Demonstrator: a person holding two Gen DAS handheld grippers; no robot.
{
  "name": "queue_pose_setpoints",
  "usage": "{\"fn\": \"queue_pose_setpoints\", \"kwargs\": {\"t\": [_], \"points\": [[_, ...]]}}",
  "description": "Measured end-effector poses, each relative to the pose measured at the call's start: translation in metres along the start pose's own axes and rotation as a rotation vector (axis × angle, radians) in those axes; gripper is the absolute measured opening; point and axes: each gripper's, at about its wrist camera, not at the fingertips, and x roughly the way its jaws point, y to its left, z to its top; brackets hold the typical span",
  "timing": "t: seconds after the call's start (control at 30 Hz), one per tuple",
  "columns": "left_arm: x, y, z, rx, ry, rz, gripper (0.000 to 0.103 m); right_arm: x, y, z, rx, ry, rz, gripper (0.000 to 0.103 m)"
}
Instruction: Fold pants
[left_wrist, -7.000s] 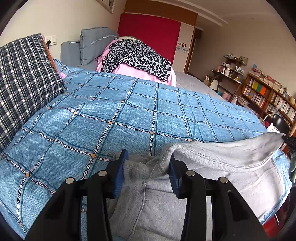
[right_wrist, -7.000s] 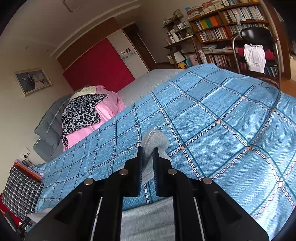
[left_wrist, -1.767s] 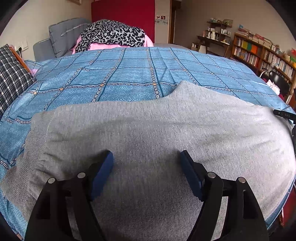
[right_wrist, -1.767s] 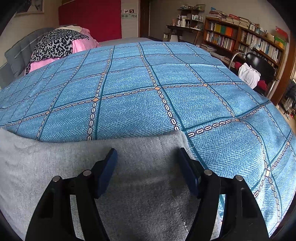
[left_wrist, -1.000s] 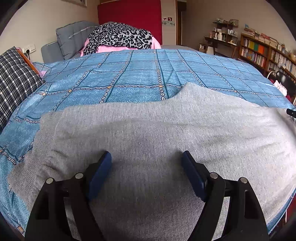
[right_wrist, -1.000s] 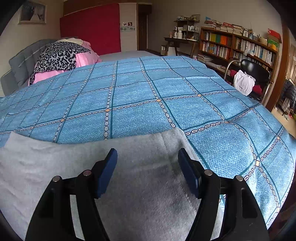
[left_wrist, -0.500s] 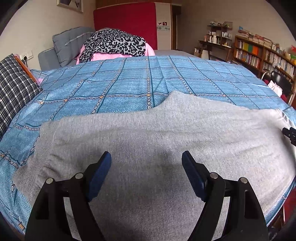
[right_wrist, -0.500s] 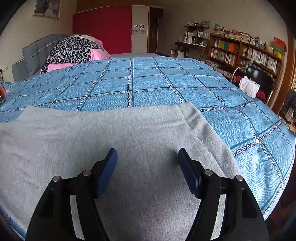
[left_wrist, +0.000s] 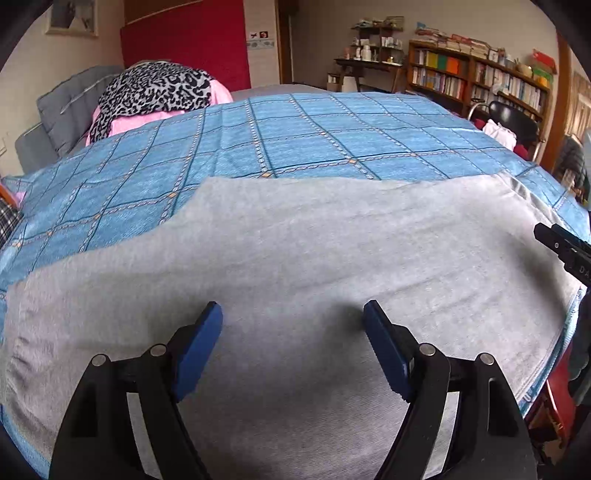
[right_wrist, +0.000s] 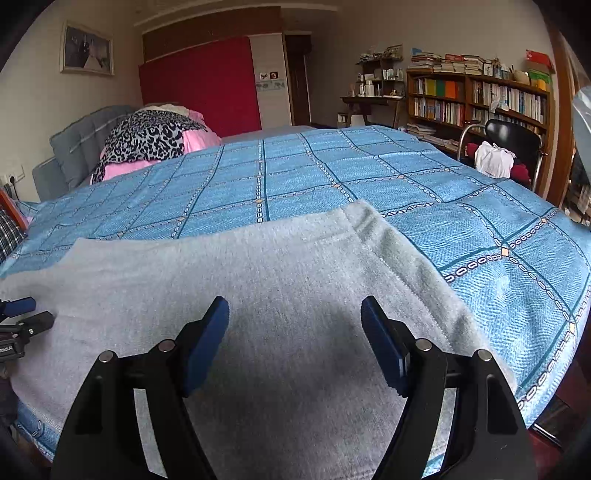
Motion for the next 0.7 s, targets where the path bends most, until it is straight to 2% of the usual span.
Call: {"fn": "queue_pose_setpoints", "kwargs": {"t": [0.23,0.37,0.57,0.7], "points": [[0.006,-0.053,0.028,0.100,-0.017,-0.077,0.078,-0.041,-0.056,-0.012,0.135,-0.072,-0.075,0.075],[0.012,-0.082,0.038,0.148,-0.004,-0.121,0.078,-0.045,-0.091,-0.024,0.191,-0.053,-0.114,0.075],[0.020,-0.125,0.050,0.233,0.000,-0.146,0.078,-0.034,-0.116,-0.041,0.279,-0.017,-0.060,0.075],[0.024,-0.151,0.055,0.281,-0.001,-0.165,0.078,-0.025,-0.111,-0.047,0.262,0.002,-0.008,0.064]]}}
